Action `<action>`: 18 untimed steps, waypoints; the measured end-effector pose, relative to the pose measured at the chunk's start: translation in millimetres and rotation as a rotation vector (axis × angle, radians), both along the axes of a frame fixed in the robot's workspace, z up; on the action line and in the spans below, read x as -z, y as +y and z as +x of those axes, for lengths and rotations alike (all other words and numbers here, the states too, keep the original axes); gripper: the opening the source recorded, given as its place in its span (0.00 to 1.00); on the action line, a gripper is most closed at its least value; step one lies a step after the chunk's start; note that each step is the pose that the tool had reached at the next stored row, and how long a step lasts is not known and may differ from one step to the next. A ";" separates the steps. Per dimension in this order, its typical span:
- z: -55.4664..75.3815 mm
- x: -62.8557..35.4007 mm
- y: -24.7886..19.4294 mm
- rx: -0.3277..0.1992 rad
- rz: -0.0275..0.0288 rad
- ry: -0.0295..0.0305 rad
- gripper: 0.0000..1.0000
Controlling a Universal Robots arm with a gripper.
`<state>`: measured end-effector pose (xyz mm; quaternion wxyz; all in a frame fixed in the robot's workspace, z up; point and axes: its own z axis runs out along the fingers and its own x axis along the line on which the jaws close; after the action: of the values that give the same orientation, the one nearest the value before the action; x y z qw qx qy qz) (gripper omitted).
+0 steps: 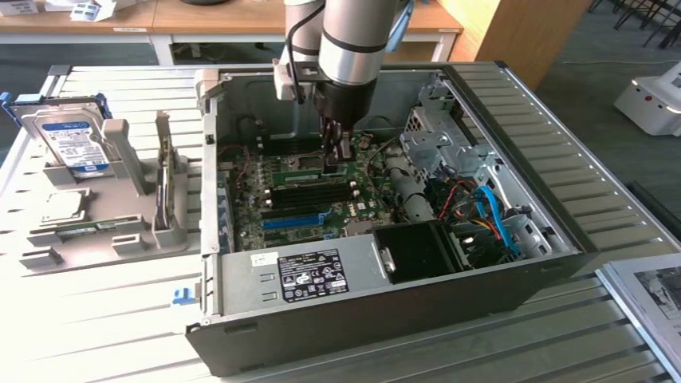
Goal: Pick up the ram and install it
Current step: 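Insert the ram into the slot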
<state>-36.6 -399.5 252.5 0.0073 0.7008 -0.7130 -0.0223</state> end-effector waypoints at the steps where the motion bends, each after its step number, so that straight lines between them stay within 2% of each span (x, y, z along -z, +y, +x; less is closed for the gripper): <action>1: 0.0 0.0 -0.9 0.000 0.0000 0.0000 0.11; 13: 0.1 -0.1 -13.6 0.000 -0.0002 0.0000 0.11; 18: 0.0 0.0 -15.2 0.000 -0.0001 0.0000 0.11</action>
<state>-36.6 -414.7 252.6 0.0073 0.7008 -0.7130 -0.0223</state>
